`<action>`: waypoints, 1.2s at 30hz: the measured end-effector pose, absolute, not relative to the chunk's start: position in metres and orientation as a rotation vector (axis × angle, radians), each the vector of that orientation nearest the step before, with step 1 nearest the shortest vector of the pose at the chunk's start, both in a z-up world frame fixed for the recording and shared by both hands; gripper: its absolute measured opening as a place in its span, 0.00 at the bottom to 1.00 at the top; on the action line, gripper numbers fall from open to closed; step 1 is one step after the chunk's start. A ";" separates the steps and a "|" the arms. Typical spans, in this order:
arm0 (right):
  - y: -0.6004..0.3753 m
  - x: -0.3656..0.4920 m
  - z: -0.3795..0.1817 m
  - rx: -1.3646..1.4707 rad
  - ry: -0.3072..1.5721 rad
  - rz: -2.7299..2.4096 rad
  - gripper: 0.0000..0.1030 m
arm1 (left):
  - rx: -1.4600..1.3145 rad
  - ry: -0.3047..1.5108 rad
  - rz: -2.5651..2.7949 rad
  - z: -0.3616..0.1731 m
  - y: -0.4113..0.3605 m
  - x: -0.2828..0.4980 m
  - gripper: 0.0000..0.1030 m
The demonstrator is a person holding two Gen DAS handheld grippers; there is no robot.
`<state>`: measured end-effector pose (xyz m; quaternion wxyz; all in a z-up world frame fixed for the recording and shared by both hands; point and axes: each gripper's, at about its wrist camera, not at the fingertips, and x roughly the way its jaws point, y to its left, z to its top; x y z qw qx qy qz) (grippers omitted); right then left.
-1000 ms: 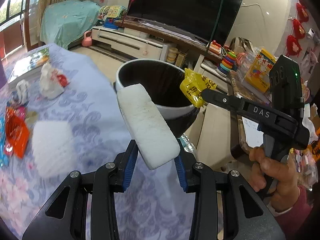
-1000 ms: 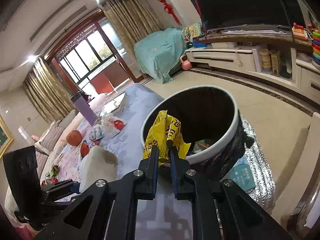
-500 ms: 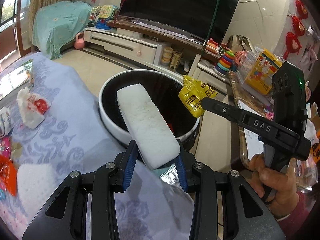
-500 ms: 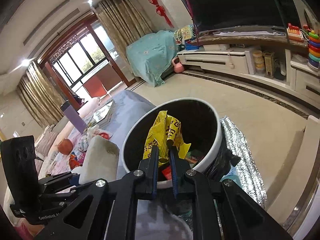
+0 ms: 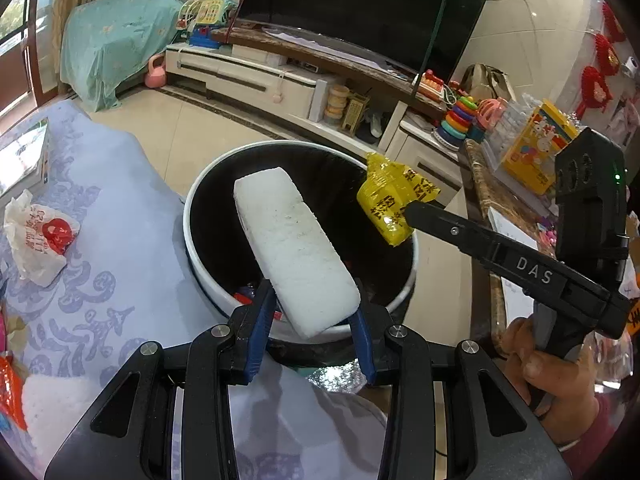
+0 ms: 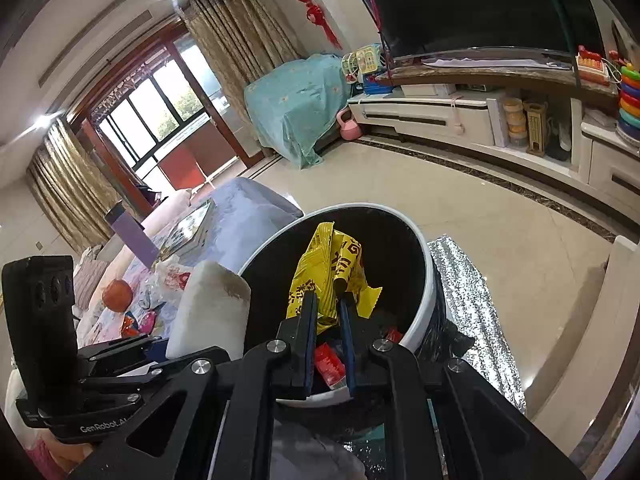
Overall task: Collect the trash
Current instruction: 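Open both tools to drop the foam block and wrapper into the bin, then move both open tools back over the table toward the remaining trash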
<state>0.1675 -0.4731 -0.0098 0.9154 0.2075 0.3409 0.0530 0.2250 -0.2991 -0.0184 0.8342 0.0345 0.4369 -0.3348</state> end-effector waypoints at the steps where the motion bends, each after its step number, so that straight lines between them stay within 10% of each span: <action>1: -0.474 0.168 -0.010 0.429 0.703 0.106 0.11 | 0.072 0.928 -0.709 -0.020 -0.300 0.226 0.34; 10: -0.476 0.178 -0.013 0.436 0.729 0.113 0.16 | 0.086 0.942 -0.701 -0.025 -0.307 0.238 0.39; 16: -0.483 0.178 -0.013 0.460 0.722 0.099 0.44 | 0.086 0.927 -0.680 -0.023 -0.304 0.236 0.70; 29: -0.466 0.160 -0.003 0.482 0.686 0.101 0.82 | 0.009 0.885 -0.653 -0.013 -0.263 0.203 0.71; 36: -0.448 0.145 -0.004 0.486 0.681 0.111 0.85 | -0.042 0.842 -0.637 -0.006 -0.232 0.176 0.71</action>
